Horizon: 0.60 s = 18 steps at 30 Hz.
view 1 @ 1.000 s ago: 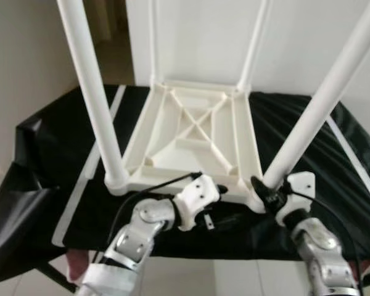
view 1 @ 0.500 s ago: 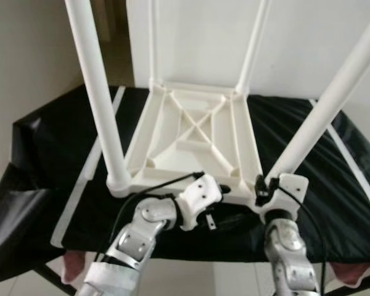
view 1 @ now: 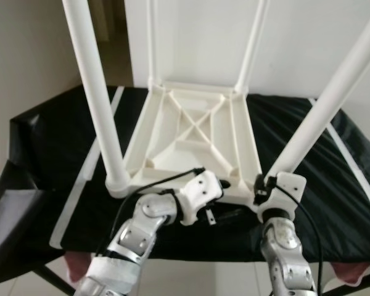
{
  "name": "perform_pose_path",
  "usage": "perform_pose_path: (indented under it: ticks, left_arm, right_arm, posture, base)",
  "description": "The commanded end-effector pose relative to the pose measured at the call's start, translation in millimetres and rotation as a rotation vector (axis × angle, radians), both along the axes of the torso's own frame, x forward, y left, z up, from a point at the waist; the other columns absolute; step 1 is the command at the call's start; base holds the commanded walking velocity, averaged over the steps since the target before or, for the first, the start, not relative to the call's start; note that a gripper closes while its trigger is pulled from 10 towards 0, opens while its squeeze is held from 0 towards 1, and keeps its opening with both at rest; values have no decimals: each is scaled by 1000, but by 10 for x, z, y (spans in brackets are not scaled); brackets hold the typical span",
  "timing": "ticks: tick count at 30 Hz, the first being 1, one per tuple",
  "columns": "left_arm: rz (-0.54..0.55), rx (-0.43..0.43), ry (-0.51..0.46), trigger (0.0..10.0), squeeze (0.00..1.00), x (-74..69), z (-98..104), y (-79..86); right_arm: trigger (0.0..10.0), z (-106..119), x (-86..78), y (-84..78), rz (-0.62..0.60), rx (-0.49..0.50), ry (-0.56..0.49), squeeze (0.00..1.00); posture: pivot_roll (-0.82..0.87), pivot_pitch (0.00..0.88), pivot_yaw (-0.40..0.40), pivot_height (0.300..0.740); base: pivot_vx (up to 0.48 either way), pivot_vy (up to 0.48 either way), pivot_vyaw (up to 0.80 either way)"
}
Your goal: Building children table
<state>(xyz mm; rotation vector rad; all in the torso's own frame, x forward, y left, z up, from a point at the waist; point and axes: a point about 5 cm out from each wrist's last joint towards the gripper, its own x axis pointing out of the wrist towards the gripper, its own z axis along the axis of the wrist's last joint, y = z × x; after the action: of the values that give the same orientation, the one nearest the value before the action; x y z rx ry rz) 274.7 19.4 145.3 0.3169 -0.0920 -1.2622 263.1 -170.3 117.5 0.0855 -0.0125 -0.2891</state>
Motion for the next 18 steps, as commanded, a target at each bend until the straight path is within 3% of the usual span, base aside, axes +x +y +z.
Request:
perform_pose_path:
  ticks: [1,13,14,17,18]
  left_arm:
    - [132,-22,-23,10000,0,80,2,27]
    - [140,-35,-3,10000,0,72,-5,9]
    - [139,-34,5,10000,0,71,-21,16]
    - [139,-33,9,10000,0,73,-32,23]
    - [129,-37,14,10000,0,67,-36,28]
  right_arm:
    - [10000,-71,-38,-74,-21,1,26,1000]
    - [10000,40,-54,-237,72,-51,-38,1000]
    - [10000,45,-53,-264,94,-53,-38,710]
    - [10000,45,-51,-273,108,-52,-37,710]
    - [10000,41,-52,-245,147,-46,-47,0]
  posture:
    - [-48,0,-17,740]
    - [-52,0,-16,740]
    - [-54,0,-13,740]
    - [-54,0,-13,740]
    - [-45,0,0,740]
  base:
    - [0,0,0]
    - [0,0,0]
    - [0,0,0]
    - [0,0,0]
    - [0,0,0]
